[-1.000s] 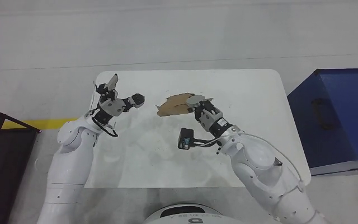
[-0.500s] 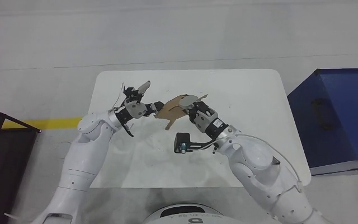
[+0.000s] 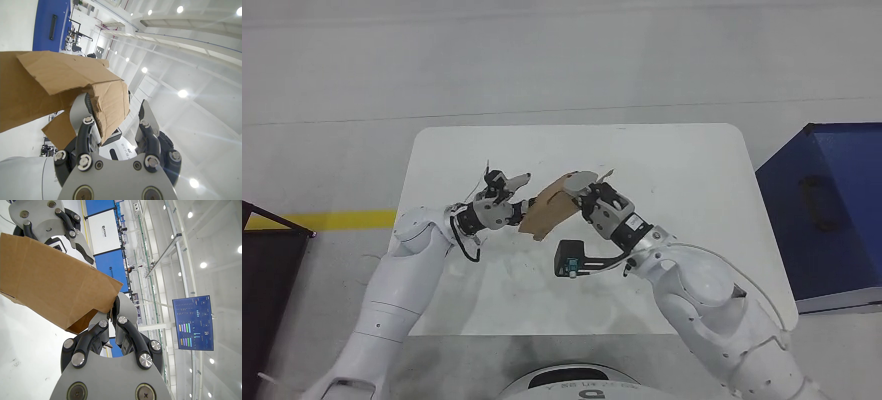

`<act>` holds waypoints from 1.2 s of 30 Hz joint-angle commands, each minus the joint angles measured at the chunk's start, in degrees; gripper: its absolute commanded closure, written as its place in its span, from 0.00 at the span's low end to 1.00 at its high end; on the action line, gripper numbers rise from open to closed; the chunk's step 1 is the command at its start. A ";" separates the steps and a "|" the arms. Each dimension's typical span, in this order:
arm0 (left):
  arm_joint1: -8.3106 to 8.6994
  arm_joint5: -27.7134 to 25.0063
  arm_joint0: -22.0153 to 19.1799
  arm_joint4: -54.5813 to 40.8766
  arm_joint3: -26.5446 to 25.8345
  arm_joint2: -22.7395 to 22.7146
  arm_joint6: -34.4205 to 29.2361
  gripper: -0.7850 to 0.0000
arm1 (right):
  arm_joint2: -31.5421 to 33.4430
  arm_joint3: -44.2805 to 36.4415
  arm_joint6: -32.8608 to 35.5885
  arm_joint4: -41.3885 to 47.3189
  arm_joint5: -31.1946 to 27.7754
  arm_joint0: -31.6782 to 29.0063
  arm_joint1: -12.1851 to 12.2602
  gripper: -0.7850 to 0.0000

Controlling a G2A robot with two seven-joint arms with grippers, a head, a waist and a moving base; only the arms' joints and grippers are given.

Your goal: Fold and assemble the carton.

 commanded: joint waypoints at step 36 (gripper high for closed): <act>1.08 -2.99 0.38 3.80 -3.02 0.81 -6.38 1.00 | 16.49 10.50 8.00 45.02 -13.56 1.91 -0.99 0.00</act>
